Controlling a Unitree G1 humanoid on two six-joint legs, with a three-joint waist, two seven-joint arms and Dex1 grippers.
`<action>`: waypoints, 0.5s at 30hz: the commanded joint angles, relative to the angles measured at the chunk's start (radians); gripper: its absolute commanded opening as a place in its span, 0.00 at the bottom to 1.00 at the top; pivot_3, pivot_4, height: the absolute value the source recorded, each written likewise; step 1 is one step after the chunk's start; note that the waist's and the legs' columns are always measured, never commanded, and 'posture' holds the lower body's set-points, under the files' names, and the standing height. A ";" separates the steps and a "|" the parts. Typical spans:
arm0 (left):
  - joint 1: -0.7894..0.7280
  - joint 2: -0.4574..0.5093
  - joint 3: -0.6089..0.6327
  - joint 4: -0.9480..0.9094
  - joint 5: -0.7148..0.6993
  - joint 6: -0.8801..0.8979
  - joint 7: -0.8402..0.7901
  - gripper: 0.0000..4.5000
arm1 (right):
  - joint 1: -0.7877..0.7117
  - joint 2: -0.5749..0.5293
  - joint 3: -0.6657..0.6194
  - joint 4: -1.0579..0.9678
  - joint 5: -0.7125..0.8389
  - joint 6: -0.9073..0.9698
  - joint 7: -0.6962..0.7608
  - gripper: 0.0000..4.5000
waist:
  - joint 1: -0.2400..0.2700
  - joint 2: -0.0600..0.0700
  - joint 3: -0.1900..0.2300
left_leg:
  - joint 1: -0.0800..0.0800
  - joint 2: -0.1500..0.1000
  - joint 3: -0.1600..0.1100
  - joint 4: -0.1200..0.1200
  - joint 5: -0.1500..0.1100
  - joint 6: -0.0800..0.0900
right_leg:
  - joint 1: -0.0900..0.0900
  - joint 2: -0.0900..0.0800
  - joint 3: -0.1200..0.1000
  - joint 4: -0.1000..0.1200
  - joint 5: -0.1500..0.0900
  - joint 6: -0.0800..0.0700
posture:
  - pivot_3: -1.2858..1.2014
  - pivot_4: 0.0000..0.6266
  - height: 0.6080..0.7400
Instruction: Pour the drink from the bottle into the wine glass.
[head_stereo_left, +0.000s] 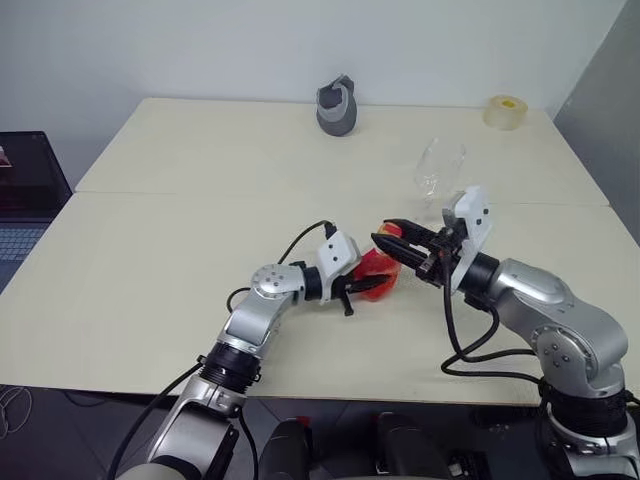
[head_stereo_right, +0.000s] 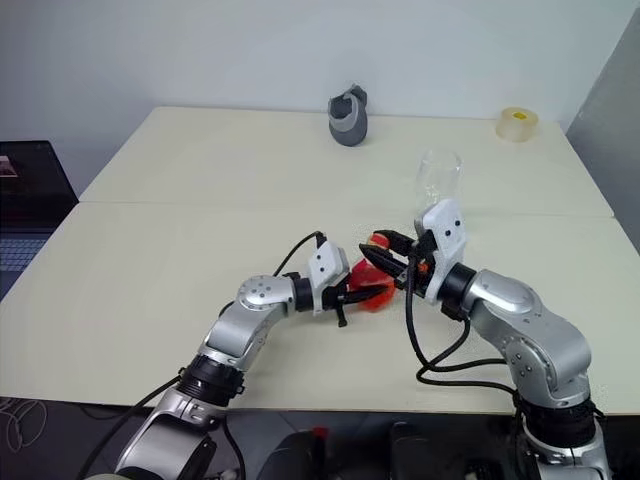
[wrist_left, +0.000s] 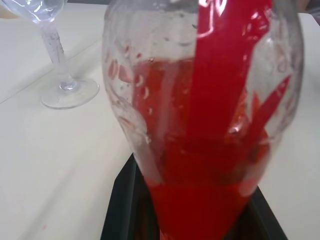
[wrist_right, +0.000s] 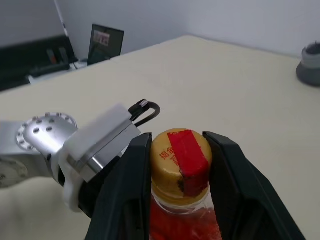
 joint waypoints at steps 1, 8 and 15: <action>-0.008 0.008 0.026 -0.026 -0.018 -0.008 0.002 0.15 | -0.008 -0.037 0.004 -0.037 -0.130 -0.178 0.026 0.27 | 0.000 0.000 0.000 | 0.000 0.000 0.000 0.000 0.000 0.000 | 0.000 0.000 0.000 0.000 0.000 0.000 | 0.52 0.24 1.00; -0.022 0.003 0.020 -0.024 -0.021 -0.007 -0.002 0.15 | 0.077 0.034 -0.070 -0.053 0.091 -0.083 0.049 0.27 | 0.001 0.000 0.000 | 0.000 0.001 0.000 0.000 0.000 0.000 | 0.000 0.000 0.000 0.000 0.000 0.000 | 0.52 0.24 1.00; -0.003 0.026 0.021 -0.086 -0.069 0.016 -0.068 0.15 | 0.266 -0.036 -0.259 0.041 0.083 -0.129 0.065 0.27 | 0.005 0.000 0.000 | -0.001 -0.001 0.000 0.000 0.000 0.000 | 0.000 0.000 0.000 -0.001 0.000 0.000 | 0.52 0.24 1.00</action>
